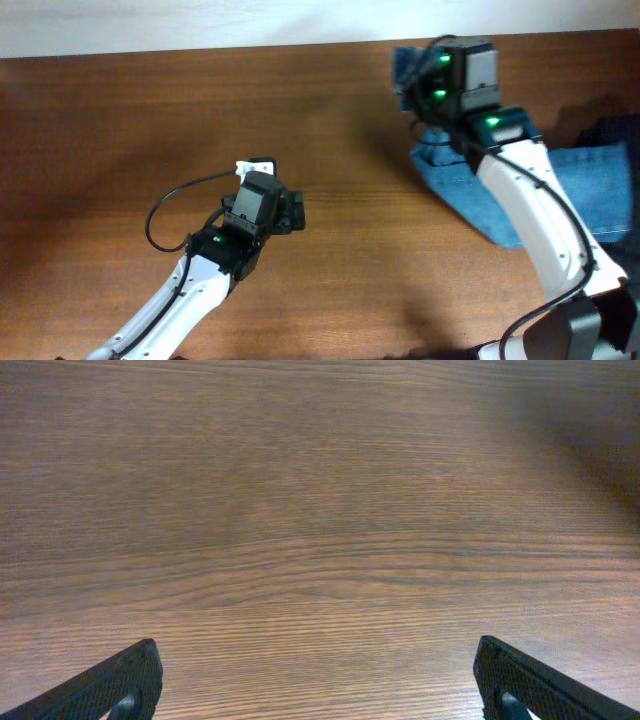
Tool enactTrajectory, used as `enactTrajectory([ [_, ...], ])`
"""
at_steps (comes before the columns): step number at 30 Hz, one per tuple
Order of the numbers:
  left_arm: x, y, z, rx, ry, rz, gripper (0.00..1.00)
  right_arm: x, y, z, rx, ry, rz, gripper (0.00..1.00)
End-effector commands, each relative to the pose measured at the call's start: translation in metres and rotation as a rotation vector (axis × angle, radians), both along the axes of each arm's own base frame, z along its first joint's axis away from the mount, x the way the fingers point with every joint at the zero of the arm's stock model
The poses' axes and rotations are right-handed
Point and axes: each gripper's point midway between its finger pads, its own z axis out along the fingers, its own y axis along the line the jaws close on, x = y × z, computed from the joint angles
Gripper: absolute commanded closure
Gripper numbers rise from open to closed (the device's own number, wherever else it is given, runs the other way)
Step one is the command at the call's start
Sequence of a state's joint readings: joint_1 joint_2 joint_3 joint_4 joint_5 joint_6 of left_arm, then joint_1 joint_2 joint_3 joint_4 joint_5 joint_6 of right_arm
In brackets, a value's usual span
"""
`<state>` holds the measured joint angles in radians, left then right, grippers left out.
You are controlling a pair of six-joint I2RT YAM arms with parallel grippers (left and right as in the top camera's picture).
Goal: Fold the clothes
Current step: 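Grasp the jeans with the right gripper and drag them leftward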
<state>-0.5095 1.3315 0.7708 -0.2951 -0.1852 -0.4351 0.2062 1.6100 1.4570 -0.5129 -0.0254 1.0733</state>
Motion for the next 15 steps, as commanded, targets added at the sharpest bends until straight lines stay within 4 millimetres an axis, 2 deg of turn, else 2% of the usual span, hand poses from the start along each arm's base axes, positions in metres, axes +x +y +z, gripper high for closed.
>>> enactTrajectory([
  [1,0.004,0.026,0.001,0.061,-0.005,0.08,0.01,-0.002,0.051,0.064,0.025,-0.194,0.117,0.96],
  [5,-0.001,0.056,0.001,0.08,0.035,0.154,0.01,0.0,0.078,0.079,0.063,-0.264,0.165,0.96],
  [6,-0.002,0.07,0.005,0.082,0.036,0.193,0.01,0.0,0.095,0.08,0.087,-0.282,0.192,0.96],
  [11,-0.007,0.104,0.019,0.074,0.024,0.288,0.01,0.003,0.145,0.073,0.161,-0.306,0.257,0.96],
  [13,-0.013,0.118,0.021,0.078,0.039,0.323,0.01,0.001,0.175,0.064,0.228,-0.29,0.298,0.96],
  [15,-0.015,0.122,0.019,0.082,0.05,0.335,0.01,-0.001,0.196,0.054,0.251,-0.278,0.326,0.92],
])
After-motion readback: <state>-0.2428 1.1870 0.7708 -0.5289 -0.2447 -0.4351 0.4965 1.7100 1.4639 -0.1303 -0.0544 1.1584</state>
